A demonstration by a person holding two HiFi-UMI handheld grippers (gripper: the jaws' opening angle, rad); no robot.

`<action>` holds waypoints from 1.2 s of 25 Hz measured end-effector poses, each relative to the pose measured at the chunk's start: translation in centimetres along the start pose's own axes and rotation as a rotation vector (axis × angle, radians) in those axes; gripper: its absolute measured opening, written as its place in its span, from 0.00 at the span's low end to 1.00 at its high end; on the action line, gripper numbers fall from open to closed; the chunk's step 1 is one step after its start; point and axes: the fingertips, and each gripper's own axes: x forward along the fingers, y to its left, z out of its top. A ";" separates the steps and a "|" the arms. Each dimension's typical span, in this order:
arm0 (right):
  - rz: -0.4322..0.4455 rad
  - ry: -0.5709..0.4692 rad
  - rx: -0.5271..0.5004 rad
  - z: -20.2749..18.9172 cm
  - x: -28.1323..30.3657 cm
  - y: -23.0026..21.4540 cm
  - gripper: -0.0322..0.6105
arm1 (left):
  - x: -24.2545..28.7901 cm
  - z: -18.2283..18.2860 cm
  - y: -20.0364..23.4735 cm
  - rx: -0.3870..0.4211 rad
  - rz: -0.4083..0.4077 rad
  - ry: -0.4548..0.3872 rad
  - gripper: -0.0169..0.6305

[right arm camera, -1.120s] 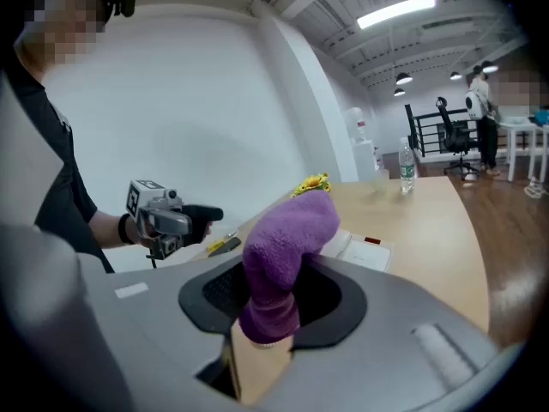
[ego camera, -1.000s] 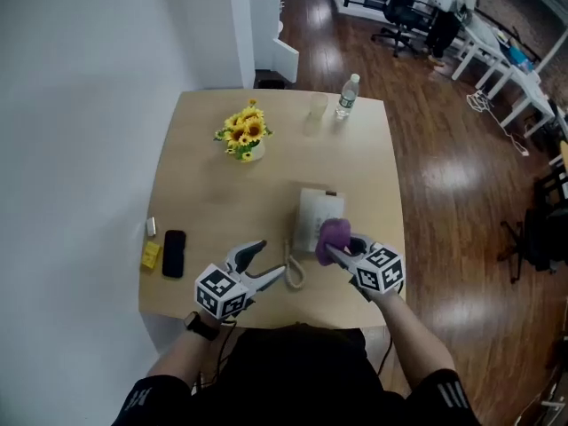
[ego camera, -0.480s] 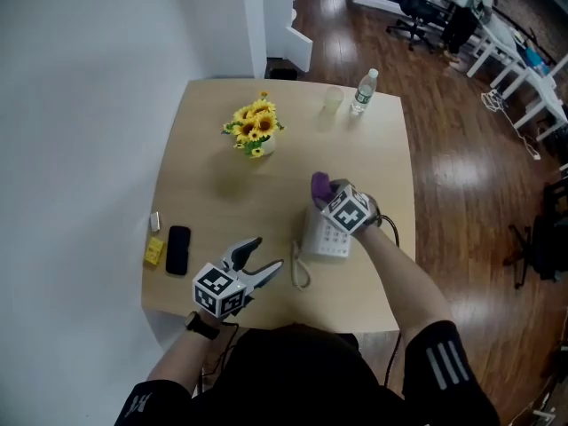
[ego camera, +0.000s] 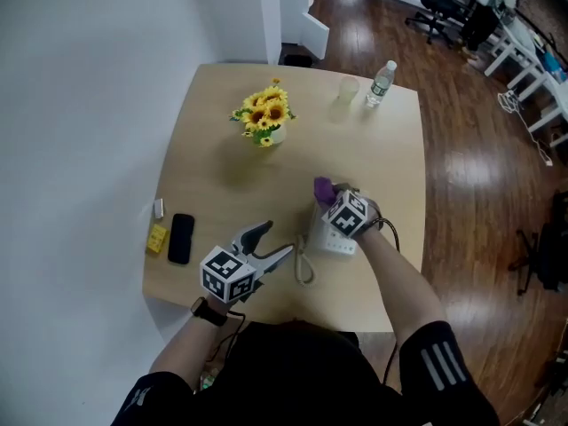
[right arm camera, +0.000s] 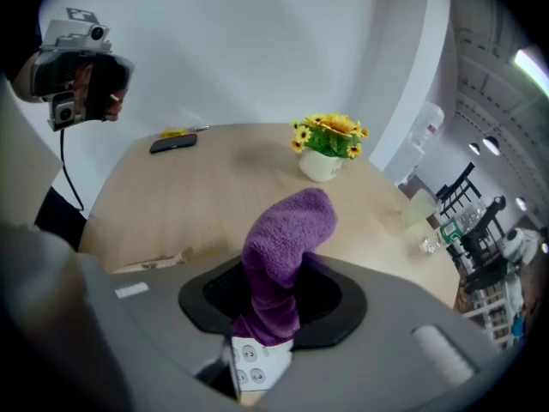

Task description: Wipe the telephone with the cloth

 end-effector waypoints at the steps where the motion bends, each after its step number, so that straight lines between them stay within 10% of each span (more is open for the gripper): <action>1: 0.007 -0.003 -0.021 -0.1 -0.2 0.9 0.26 | 0.2 -0.3 0.1 0.000 -0.002 0.005 0.50; 19: 0.101 0.081 -0.495 -7.4 -0.3 16.3 0.26 | 4.8 -2.0 0.6 0.004 0.011 0.118 0.50; 24: 0.196 0.042 -0.406 -8.7 -1.4 18.6 0.26 | 7.6 -3.7 0.8 0.071 0.065 0.215 0.50; 30: 0.101 -0.211 -0.072 -6.5 -7.6 15.4 0.26 | 12.7 -6.1 2.2 0.037 0.155 0.339 0.49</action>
